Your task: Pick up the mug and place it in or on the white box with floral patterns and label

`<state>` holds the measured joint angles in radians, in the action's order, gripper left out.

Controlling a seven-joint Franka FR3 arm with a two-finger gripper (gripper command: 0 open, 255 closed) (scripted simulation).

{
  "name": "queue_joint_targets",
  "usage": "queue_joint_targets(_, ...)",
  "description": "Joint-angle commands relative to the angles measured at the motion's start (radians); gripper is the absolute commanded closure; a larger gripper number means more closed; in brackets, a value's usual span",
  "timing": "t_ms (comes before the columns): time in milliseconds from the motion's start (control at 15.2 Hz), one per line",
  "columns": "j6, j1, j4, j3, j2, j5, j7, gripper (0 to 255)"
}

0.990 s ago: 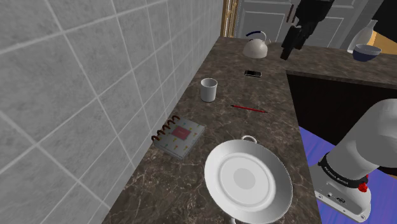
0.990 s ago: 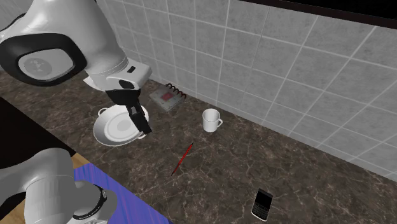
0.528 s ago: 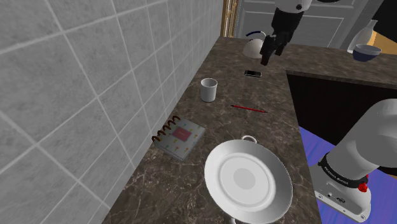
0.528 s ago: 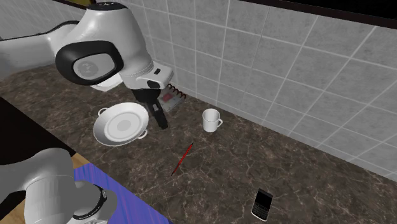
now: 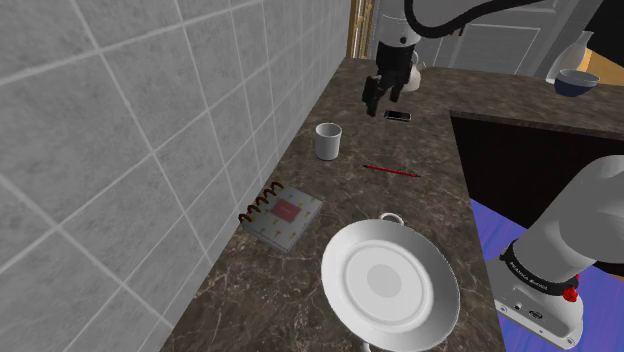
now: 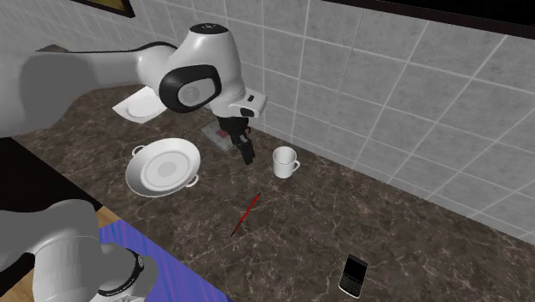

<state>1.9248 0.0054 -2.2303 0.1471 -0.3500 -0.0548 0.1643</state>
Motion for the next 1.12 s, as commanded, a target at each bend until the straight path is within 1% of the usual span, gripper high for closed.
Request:
queue_joint_targets(0, 0.032, -0.003, 0.039, 0.007, 0.08, -0.006, 0.013, 0)
queue_joint_targets(462, 0.1, 0.003, 0.217, 0.034, 0.361, -0.038, 0.072, 0)
queue_joint_targets(924, 0.109, 0.03, 0.462, 0.04, 0.649, -0.078, 0.12, 0)
queue_joint_targets(990, 0.106, 0.034, 0.492, 0.04, 0.68, -0.081, 0.124, 0)
queue_joint_targets(1056, 0.118, 0.034, 0.484, 0.039, 0.684, -0.083, 0.125, 0)
